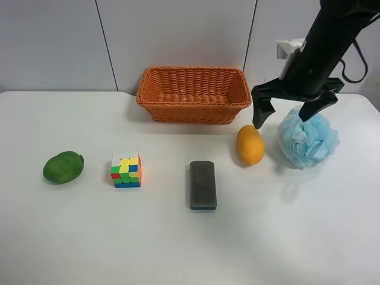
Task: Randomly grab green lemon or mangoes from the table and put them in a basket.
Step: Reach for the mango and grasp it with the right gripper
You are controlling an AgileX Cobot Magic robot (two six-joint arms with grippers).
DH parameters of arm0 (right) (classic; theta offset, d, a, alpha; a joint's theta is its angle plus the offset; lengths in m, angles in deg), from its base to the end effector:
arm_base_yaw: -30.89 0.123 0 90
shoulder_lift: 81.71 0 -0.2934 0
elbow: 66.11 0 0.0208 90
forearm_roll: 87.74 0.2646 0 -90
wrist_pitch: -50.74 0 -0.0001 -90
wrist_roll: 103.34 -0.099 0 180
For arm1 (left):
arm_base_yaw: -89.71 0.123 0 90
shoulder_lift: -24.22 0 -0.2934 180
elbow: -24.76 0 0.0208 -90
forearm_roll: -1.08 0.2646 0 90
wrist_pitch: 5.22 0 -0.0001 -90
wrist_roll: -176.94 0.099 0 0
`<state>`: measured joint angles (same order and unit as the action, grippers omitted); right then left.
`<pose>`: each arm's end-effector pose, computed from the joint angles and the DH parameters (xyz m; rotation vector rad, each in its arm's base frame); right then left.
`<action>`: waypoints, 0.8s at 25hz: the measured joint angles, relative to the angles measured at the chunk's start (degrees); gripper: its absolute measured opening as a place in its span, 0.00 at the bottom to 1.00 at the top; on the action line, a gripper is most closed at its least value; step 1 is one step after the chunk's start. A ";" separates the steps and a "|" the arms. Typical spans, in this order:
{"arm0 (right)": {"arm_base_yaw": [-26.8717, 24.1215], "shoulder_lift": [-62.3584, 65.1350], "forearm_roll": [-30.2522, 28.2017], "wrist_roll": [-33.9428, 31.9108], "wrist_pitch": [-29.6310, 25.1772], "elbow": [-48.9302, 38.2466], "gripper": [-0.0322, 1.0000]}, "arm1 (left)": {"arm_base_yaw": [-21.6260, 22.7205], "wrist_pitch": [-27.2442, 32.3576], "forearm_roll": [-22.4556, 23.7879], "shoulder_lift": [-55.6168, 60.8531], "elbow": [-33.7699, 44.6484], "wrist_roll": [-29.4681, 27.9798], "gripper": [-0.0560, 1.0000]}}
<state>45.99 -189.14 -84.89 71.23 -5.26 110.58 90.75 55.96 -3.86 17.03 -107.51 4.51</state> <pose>0.3517 0.0991 0.2324 -0.2125 2.9115 0.1243 0.0023 -0.0074 0.2854 0.1208 2.0198 -0.0077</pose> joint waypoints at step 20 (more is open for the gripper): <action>1.05 -14.85 1.86 0.51 13.65 0.00 0.99 | 0.00 0.00 0.00 0.00 0.00 0.04 0.99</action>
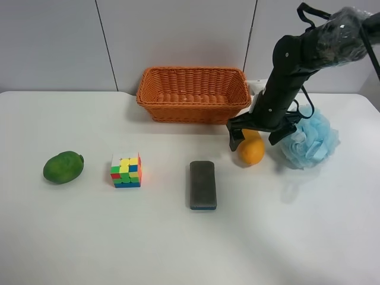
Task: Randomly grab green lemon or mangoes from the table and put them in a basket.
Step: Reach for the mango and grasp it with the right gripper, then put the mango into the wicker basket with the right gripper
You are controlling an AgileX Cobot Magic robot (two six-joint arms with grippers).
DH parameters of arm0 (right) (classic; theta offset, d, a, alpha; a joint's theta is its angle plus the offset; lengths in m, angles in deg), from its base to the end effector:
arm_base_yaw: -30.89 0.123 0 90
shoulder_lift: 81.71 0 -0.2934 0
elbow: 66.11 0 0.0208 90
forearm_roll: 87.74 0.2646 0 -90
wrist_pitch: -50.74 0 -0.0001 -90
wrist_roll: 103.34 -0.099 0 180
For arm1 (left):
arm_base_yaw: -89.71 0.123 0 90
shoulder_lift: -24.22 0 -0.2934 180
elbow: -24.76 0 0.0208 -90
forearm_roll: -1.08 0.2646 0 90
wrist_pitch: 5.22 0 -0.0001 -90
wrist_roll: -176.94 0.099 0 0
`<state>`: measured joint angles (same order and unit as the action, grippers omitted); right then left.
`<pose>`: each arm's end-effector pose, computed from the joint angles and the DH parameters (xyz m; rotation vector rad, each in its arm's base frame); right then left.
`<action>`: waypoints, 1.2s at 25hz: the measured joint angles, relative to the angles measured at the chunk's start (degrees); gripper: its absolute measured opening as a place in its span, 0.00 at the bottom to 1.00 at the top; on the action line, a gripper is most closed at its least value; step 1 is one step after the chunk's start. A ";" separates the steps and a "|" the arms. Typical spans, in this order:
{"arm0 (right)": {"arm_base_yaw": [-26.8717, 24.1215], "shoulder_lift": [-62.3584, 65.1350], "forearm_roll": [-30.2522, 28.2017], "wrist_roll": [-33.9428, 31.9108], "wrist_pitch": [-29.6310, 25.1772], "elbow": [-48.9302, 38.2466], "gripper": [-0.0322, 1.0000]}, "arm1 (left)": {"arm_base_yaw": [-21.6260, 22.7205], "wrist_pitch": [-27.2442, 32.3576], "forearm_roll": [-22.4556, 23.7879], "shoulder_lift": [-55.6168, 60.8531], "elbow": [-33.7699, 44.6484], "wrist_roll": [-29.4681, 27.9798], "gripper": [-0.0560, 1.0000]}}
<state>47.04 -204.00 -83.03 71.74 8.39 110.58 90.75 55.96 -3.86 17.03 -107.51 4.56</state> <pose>0.3872 0.1178 0.1373 -0.2074 2.9354 0.1462 0.0023 -0.0074 0.2854 0.1217 2.0197 -0.0071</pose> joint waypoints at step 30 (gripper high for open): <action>0.00 -2.67 1.94 0.92 0.44 0.05 0.66 | 0.00 0.00 0.00 0.00 0.00 0.00 0.99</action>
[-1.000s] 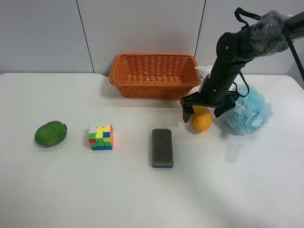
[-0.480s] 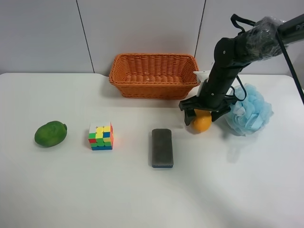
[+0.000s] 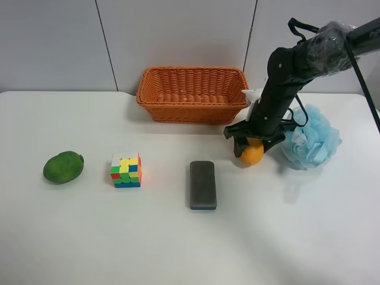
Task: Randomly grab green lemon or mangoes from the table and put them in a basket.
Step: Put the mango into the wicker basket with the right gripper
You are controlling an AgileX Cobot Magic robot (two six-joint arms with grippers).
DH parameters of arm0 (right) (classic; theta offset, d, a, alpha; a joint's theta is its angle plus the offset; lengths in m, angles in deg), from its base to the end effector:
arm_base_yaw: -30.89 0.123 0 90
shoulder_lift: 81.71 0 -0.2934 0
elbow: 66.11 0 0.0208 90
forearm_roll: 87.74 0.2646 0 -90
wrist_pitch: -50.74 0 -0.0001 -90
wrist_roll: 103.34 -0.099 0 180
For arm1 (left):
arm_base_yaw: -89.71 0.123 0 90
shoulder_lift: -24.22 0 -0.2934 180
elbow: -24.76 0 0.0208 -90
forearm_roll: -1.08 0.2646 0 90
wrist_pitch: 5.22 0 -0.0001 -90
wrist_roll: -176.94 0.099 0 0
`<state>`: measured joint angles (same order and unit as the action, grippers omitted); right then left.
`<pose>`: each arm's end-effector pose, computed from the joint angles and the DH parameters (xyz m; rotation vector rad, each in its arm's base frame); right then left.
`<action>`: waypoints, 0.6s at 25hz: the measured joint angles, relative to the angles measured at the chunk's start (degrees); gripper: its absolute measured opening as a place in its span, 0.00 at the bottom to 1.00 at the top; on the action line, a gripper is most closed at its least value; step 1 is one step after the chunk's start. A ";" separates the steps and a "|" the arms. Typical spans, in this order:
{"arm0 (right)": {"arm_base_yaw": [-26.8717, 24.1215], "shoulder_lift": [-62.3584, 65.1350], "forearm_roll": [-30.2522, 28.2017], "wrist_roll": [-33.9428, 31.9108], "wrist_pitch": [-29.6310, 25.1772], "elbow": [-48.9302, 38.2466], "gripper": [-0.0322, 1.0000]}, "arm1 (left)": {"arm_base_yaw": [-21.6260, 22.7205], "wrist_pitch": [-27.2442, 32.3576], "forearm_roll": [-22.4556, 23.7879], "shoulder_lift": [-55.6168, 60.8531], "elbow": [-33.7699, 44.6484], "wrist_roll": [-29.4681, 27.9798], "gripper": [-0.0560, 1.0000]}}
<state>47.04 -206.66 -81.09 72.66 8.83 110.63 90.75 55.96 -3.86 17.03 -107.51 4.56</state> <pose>0.3879 0.1203 0.1190 -0.1972 2.9756 0.1699 0.0023 -0.0074 0.2854 0.1217 2.0197 -0.0071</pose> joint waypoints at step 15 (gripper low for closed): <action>0.68 8.88 3.17 2.02 -10.33 1.96 0.66 | 0.00 0.00 0.00 0.00 0.00 0.00 0.99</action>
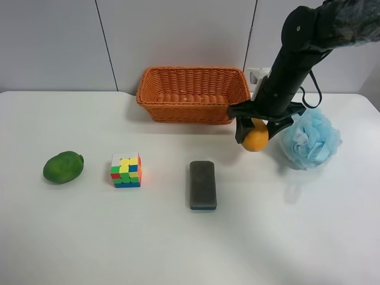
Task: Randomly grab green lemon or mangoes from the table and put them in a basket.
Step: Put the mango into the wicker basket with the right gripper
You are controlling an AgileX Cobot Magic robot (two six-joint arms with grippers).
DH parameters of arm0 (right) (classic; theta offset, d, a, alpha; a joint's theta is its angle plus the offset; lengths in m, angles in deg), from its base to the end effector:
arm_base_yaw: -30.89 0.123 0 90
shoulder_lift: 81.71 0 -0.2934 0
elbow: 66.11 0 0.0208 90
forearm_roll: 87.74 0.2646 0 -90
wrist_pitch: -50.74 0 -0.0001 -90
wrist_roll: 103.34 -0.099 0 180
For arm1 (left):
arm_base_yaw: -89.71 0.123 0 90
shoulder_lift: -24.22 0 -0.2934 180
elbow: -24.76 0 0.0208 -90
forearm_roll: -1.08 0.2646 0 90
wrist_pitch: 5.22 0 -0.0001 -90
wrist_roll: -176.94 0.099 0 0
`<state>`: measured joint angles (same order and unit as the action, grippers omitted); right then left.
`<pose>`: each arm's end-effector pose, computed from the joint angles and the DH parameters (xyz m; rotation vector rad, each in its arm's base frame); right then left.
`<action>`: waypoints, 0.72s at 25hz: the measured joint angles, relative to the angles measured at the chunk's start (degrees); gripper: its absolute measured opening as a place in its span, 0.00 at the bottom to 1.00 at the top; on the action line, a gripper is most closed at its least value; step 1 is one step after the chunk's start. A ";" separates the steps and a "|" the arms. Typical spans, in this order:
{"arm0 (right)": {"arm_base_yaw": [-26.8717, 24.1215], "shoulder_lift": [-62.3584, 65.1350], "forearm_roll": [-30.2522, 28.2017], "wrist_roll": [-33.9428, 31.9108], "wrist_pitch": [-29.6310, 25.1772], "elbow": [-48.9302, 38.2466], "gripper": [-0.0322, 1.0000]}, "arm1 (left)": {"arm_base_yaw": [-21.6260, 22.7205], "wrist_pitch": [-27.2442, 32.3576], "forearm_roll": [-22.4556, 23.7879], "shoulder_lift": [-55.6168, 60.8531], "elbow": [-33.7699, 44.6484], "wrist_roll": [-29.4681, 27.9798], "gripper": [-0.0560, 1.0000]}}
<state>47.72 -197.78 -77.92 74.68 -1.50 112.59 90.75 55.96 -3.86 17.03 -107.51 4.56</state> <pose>0.3711 0.1262 0.1870 -0.2473 2.9656 0.2574 0.0023 -0.0074 0.2854 0.1217 2.0197 -0.0071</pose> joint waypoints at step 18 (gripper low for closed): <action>3.98 5.28 -1.79 -0.43 -10.88 17.55 0.66 | 0.00 0.00 0.00 0.00 0.00 0.00 0.99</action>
<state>51.70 -192.50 -79.71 74.24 -12.37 130.14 90.75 55.96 -3.86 17.03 -107.51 4.56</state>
